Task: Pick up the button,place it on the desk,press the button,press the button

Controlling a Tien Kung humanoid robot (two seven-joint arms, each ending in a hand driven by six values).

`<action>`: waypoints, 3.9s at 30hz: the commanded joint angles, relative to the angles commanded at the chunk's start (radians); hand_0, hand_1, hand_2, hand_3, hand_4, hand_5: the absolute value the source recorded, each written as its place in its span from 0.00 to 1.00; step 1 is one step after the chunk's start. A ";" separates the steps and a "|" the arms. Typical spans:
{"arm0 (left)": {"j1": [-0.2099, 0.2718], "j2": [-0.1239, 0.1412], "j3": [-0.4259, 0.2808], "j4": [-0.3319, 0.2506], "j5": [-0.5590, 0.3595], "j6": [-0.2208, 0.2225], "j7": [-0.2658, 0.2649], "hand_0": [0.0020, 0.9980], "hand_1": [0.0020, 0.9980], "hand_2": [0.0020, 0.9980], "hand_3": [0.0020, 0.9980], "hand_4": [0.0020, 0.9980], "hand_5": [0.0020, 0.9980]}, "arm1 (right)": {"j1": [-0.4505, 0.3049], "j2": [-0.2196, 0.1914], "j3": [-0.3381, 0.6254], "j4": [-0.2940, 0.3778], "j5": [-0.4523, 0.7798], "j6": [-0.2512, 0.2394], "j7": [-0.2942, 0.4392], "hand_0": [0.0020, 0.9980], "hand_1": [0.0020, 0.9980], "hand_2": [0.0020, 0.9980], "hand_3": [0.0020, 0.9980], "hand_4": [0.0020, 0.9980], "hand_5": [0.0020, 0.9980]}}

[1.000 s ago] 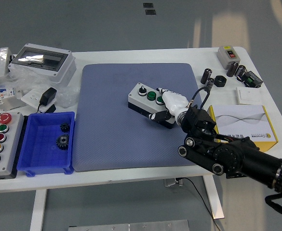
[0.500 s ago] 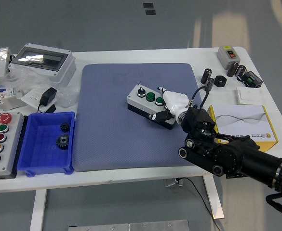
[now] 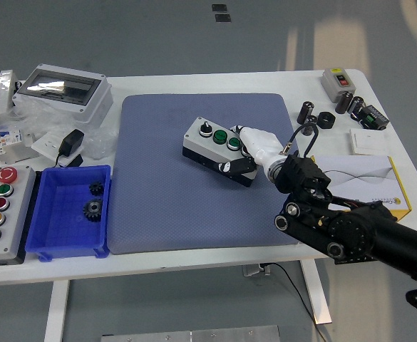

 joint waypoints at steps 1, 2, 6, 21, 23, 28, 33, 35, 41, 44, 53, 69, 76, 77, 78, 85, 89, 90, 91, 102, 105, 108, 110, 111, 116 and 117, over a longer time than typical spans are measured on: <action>0.001 -0.001 0.000 0.000 -0.001 0.000 0.000 0.65 0.64 0.57 0.61 0.60 0.15 | -0.008 -0.022 0.007 0.026 0.021 0.007 0.028 0.13 0.31 0.33 0.30 0.10 0.00; 0.001 -0.002 0.000 0.000 0.000 0.001 0.000 0.65 0.64 0.57 0.61 0.60 0.15 | -0.014 -0.040 0.014 0.047 0.036 0.013 0.050 0.13 0.31 0.33 0.30 0.10 0.00; 0.001 -0.006 0.001 0.002 -0.002 0.001 -0.005 0.65 0.64 0.57 0.61 0.60 0.15 | -0.038 -0.127 0.043 0.147 0.104 0.049 0.145 0.13 0.31 0.33 0.30 0.10 0.00; -0.008 -0.013 -0.024 0.000 0.041 0.000 -0.007 0.65 0.63 0.57 0.61 0.60 0.17 | 0.037 -0.324 -0.203 0.291 -0.087 0.064 0.264 0.14 0.30 0.32 0.28 0.05 0.00; -0.006 -0.014 -0.028 0.000 0.045 0.000 -0.006 0.65 0.63 0.57 0.61 0.60 0.17 | 0.037 -0.325 -0.216 0.288 -0.109 0.067 0.260 0.14 0.30 0.32 0.28 0.05 0.00; -0.006 -0.015 -0.034 0.000 0.054 -0.002 -0.005 0.65 0.63 0.57 0.61 0.60 0.18 | 0.036 -0.323 -0.222 0.277 -0.108 0.084 0.256 0.18 0.32 0.34 0.30 0.11 0.00; -0.007 -0.013 -0.038 0.000 0.060 -0.004 -0.005 0.65 0.63 0.57 0.61 0.61 0.18 | 0.038 -0.323 -0.222 0.267 -0.092 0.091 0.258 0.44 0.51 0.50 0.39 0.35 0.00; -0.008 -0.012 -0.039 0.000 0.063 -0.004 -0.006 0.65 0.63 0.57 0.61 0.61 0.18 | 0.038 -0.323 -0.222 0.263 -0.081 0.094 0.258 0.44 0.51 0.50 0.39 0.35 0.00; -0.008 -0.012 -0.043 0.000 0.068 -0.007 -0.005 0.65 0.63 0.57 0.61 0.60 0.18 | 0.035 -0.323 -0.225 0.256 -0.064 0.100 0.254 0.58 0.63 0.63 0.60 0.34 0.00; -0.008 -0.011 -0.043 0.000 0.068 -0.007 -0.005 0.65 0.63 0.57 0.61 0.60 0.18 | 0.035 -0.323 -0.227 0.254 -0.059 0.101 0.254 0.67 0.67 0.69 0.68 0.27 0.00; -0.009 -0.009 -0.051 0.000 0.079 -0.012 -0.004 0.65 0.63 0.57 0.61 0.60 0.18 | 0.034 -0.325 -0.224 0.249 -0.065 0.099 0.247 0.71 0.69 0.70 0.69 0.27 0.00; -0.007 -0.006 -0.064 0.000 0.098 -0.018 -0.002 0.65 0.63 0.56 0.61 0.59 0.16 | 0.029 -0.339 -0.170 0.239 0.025 0.159 0.251 0.74 0.72 0.72 0.71 0.33 0.04; -0.008 -0.005 -0.071 -0.001 0.106 -0.022 0.000 0.65 0.63 0.56 0.60 0.59 0.16 | 0.029 -0.344 -0.158 0.229 0.058 0.166 0.257 0.80 0.77 0.78 0.80 0.42 0.05; -0.009 -0.005 -0.072 -0.001 0.108 -0.022 0.000 0.65 0.63 0.56 0.60 0.59 0.16 | 0.029 -0.344 -0.157 0.227 0.063 0.166 0.259 0.80 0.77 0.78 0.80 0.42 0.05; -0.010 -0.005 -0.073 -0.001 0.109 -0.023 -0.001 0.65 0.63 0.56 0.60 0.59 0.16 | 0.029 -0.344 -0.157 0.226 0.068 0.165 0.260 0.80 0.77 0.78 0.80 0.42 0.05; -0.012 -0.005 -0.076 -0.001 0.113 -0.026 0.001 0.65 0.63 0.56 0.60 0.59 0.16 | 0.034 -0.343 -0.160 0.218 0.097 0.159 0.273 0.96 0.89 0.90 0.96 0.62 0.11; -0.012 -0.005 -0.078 -0.001 0.117 -0.028 0.001 0.65 0.63 0.56 0.60 0.59 0.16 | 0.037 -0.345 -0.160 0.223 0.106 0.159 0.277 0.96 0.89 0.90 0.96 0.62 0.11; -0.011 -0.005 -0.079 -0.001 0.118 -0.028 0.002 0.65 0.63 0.56 0.60 0.59 0.16 | 0.038 -0.347 -0.158 0.227 0.114 0.162 0.278 0.96 0.89 0.90 0.96 0.62 0.11; -0.011 -0.005 -0.080 -0.001 0.119 -0.028 0.002 0.65 0.63 0.56 0.60 0.59 0.16 | 0.039 -0.348 -0.157 0.229 0.121 0.165 0.279 0.97 0.90 0.90 0.96 0.65 0.12; -0.008 -0.009 -0.082 -0.001 0.123 -0.036 0.001 0.65 0.64 0.56 0.60 0.59 0.16 | 0.044 -0.367 -0.120 0.259 0.238 0.213 0.297 0.98 0.91 0.91 0.96 0.66 0.10; -0.007 -0.010 -0.083 -0.002 0.125 -0.039 0.001 0.65 0.64 0.56 0.60 0.59 0.16 | 0.044 -0.371 -0.118 0.262 0.249 0.218 0.299 0.98 0.91 0.91 0.97 0.67 0.09; -0.006 -0.010 -0.087 -0.002 0.129 -0.041 0.001 0.65 0.64 0.56 0.60 0.59 0.16 | 0.044 -0.379 -0.113 0.274 0.258 0.222 0.301 0.98 0.91 0.91 0.97 0.67 0.09; -0.005 -0.010 -0.088 -0.002 0.130 -0.042 0.001 0.65 0.64 0.56 0.60 0.58 0.15 | 0.041 -0.392 -0.100 0.293 0.267 0.227 0.301 0.99 0.91 0.91 0.97 0.67 0.09; -0.005 -0.011 -0.088 -0.002 0.130 -0.042 0.001 0.65 0.64 0.56 0.60 0.58 0.15 | 0.036 -0.407 -0.079 0.314 0.285 0.232 0.297 0.99 0.91 0.91 0.97 0.67 0.09; -0.003 -0.013 -0.091 -0.003 0.133 -0.041 0.006 0.65 0.63 0.56 0.60 0.58 0.15 | 0.011 -0.476 0.017 0.392 0.360 0.259 0.217 0.99 0.91 0.91 0.97 0.68 0.09; -0.002 -0.013 -0.092 -0.003 0.134 -0.040 0.007 0.65 0.63 0.56 0.60 0.58 0.15 | 0.008 -0.493 0.042 0.408 0.366 0.286 0.186 0.99 0.91 0.91 0.97 0.68 0.09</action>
